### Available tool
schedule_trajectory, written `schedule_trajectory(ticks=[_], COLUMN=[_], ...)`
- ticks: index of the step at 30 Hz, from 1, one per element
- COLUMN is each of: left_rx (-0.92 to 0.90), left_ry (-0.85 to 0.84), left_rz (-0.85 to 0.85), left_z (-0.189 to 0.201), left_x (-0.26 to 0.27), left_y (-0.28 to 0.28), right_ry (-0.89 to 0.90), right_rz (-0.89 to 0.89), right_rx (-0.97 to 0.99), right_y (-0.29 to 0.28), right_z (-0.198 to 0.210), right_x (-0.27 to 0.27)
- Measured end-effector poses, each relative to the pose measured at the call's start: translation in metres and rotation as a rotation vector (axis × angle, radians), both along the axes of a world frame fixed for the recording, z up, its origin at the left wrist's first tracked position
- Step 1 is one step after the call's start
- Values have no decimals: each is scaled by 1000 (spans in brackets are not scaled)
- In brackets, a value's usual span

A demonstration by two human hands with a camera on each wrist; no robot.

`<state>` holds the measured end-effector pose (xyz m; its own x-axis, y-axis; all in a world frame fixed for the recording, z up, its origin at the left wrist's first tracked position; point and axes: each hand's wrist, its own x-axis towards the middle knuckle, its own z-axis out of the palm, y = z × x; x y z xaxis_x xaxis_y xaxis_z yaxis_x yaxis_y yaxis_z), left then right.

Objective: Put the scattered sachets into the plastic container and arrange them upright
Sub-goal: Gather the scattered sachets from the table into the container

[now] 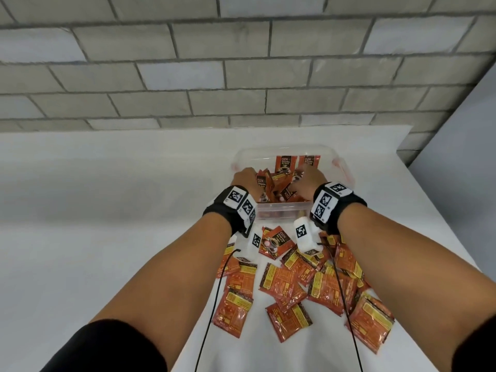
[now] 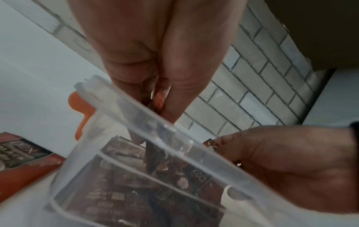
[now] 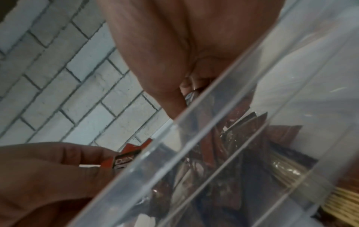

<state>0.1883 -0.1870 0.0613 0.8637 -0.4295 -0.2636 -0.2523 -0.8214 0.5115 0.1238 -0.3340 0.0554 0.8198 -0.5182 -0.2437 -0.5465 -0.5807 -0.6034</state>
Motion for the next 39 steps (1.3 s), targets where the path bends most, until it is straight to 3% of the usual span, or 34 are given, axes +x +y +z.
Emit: schedule_trajectory(ticks=[3,7,9,11,14,18,21,30,33,39], left_rx=[-87,-503,-447,-271,21,208,320,349,356,503], left_ry=[0,-118,-168,-57,146,119,86,89,108,47], left_rz=[-53,239,315,318,254,74,-2,101,51,70], left_z=[-3,12,4,-12,-36,-53,-55,-67,-71,-72], left_x=[-2,8,26,38,39,25,16,14,14,4], left_y=[-2,35,65,90,107,95,83,94,101,116], right_ry=[65,-41,-184,-229,-23,278,357,316,322,371], right_rz=[44,32,39,121,337,421,413,284,285,311], right_rx=[-68,-84,-122,-95,-19,-152,-250,-234,-210,-220], right_y=[-1,-6,-1,10,30,50,60,72,74,75], right_z=[-1,6,15,21,16,-12,-31,-58,-60,-58], right_x=[1,-13,-28,-48,-72,-74,-71,-66,-65,-63])
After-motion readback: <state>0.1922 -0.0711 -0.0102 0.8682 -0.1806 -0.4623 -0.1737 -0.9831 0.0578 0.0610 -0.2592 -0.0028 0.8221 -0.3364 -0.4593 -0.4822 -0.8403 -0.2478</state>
